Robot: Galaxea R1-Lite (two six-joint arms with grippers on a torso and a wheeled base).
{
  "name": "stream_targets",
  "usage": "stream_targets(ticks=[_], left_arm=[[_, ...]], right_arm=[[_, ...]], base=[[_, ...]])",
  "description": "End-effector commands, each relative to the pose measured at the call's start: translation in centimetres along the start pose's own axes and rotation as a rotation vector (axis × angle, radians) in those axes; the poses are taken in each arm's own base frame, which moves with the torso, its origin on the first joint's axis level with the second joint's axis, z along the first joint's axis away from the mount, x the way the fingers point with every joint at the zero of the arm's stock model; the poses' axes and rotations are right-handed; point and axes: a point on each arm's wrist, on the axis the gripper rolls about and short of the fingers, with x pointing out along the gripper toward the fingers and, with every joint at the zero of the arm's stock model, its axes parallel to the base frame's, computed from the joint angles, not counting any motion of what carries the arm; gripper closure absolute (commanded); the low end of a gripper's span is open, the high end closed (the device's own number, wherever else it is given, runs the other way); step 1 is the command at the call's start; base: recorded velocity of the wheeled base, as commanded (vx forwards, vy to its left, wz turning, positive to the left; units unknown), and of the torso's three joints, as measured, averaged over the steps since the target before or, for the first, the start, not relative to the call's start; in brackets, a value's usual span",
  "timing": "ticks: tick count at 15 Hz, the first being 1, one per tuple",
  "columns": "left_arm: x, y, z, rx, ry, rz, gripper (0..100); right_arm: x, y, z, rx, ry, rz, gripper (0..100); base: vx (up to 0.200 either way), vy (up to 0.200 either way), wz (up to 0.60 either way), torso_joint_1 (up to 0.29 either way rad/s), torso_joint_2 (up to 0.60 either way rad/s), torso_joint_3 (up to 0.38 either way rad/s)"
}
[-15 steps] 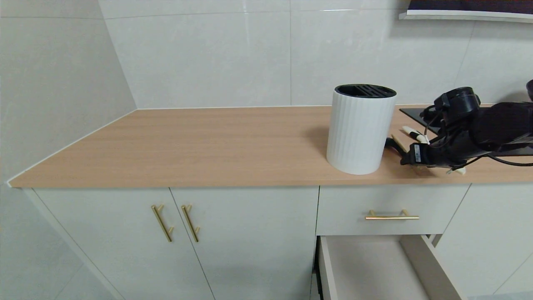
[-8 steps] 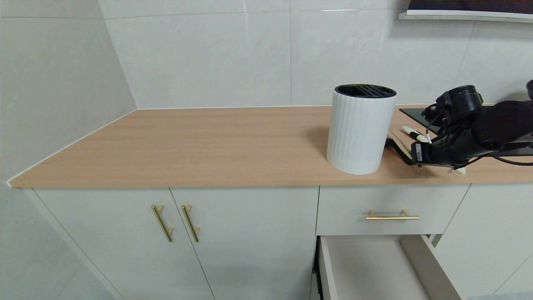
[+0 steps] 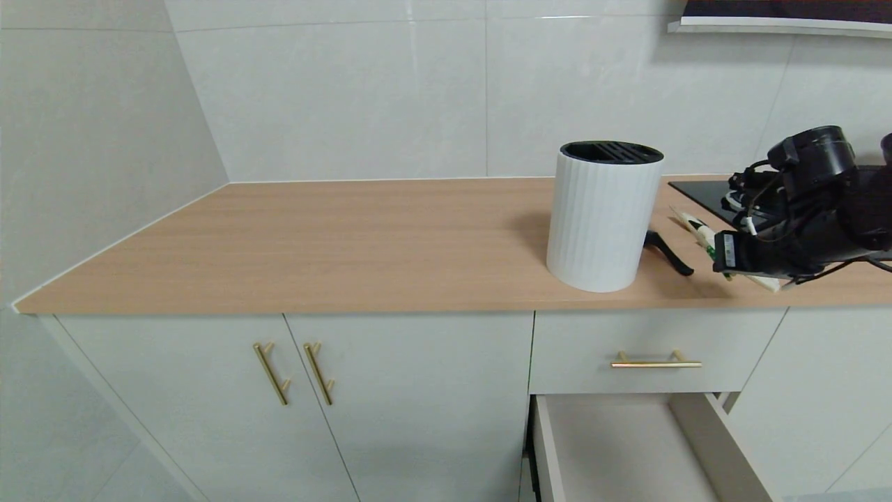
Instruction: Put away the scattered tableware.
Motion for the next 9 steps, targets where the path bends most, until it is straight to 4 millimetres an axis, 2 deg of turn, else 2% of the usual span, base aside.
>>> stream_targets(ticks=[1, 3, 6, 8, 9], left_arm=[[0.0, 0.0, 0.0, 0.000, 0.002, 0.001, 0], [0.0, 0.0, 0.0, 0.000, 0.001, 0.001, 0], [0.0, 0.0, 0.0, 0.000, 0.001, 0.001, 0], [0.0, 0.0, 0.0, 0.000, 0.002, 0.001, 0], [0.0, 0.0, 0.0, 0.000, 0.001, 0.001, 0]], right_arm=[[-5.7, -1.0, -2.0, 0.010, -0.045, 0.037, 100], [-9.2, -1.6, -4.1, 0.021, -0.061, 0.107, 100], [-13.0, -2.3, -6.4, 0.020, -0.098, 0.168, 100], [-15.9, -3.0, -9.0, -0.030, -0.029, 0.214, 100], [-16.5, -3.1, -9.4, -0.040, -0.016, 0.238, 100]], base=[[0.000, 0.000, 0.00, 0.000, 0.00, 0.000], [0.000, 0.000, 0.00, 0.000, 0.00, 0.000], [0.000, 0.000, 0.00, 0.000, 0.00, 0.000], [0.000, 0.000, 0.00, 0.000, 0.00, 0.000], [0.000, 0.000, 0.00, 0.000, 0.00, 0.000]])
